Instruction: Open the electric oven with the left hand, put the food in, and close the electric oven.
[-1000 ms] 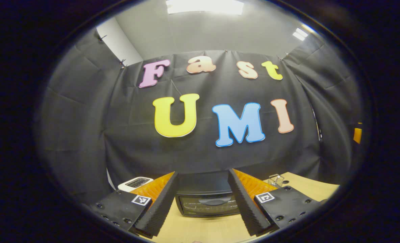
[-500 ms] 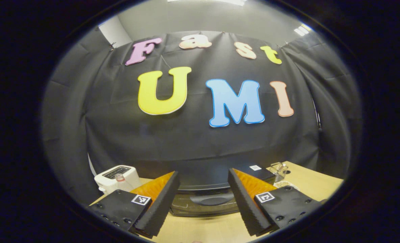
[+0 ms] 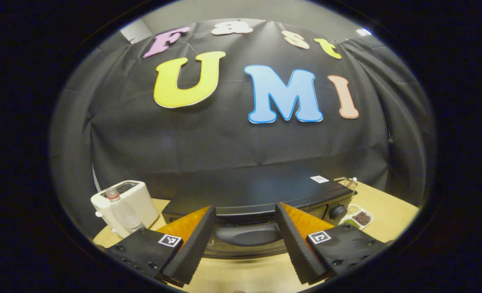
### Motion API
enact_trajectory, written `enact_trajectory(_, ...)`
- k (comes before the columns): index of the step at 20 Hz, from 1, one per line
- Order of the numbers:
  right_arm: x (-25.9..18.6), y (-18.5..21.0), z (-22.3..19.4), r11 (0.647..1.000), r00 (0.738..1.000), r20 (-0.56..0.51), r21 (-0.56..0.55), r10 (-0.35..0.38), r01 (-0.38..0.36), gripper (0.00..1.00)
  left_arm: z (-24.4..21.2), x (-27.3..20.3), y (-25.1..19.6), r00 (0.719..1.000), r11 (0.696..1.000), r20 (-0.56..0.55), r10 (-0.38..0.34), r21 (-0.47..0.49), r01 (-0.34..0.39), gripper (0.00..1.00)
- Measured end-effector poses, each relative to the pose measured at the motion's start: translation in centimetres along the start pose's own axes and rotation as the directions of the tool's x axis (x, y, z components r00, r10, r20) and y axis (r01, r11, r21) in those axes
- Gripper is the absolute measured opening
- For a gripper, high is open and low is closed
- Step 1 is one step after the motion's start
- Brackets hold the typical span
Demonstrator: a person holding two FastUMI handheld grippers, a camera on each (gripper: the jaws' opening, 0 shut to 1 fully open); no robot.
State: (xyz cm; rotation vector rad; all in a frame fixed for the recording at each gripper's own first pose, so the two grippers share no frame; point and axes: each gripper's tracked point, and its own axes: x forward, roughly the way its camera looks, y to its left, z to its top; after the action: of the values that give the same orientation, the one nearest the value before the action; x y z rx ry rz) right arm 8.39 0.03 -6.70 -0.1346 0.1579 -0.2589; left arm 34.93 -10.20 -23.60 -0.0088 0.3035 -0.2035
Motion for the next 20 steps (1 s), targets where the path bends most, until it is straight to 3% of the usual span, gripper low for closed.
enact_trajectory(2, 0.1, -0.1, -0.4, 1.0, 1.0, -0.015, 0.007, 0.002, -0.002, 0.96, -1.2, 0.7, -0.3, 1.0, 1.0, -0.026, 0.01, -0.01, -0.01, 0.91)
enact_trajectory(4, 0.0, -0.4, -0.6, 1.0, 1.0, -0.03, 0.012, 0.003, -0.002, 0.96, -0.9, 0.8, -0.3, 1.0, 1.0, -0.01, 0.021, -0.004, -0.021, 1.0)
enact_trajectory(10, -0.2, -1.1, 0.1, 1.0, 1.0, -0.011, 0.002, 0.015, -0.015, 0.96, -1.4, -0.8, -0.5, 0.999, 0.999, 0.0, 0.034, -0.006, -0.034, 1.0)
enact_trajectory(12, -0.3, -1.1, 0.2, 1.0, 0.999, -0.01, -0.001, 0.031, -0.031, 0.96, -2.1, -1.8, -0.7, 0.999, 0.999, -0.002, 0.039, -0.006, -0.039, 0.94)
enact_trajectory(19, -0.7, -1.1, 0.6, 0.996, 0.996, 0.009, 0.004, 0.092, -0.092, 0.96, -4.9, -5.1, -0.7, 0.996, 0.998, -0.053, 0.068, 0.0, -0.068, 1.0)
enact_trajectory(20, -1.0, -1.2, 0.5, 0.995, 0.995, 0.009, 0.004, 0.099, -0.099, 0.96, -5.2, -5.6, -0.7, 0.996, 0.998, -0.051, 0.07, -0.005, -0.071, 0.97)
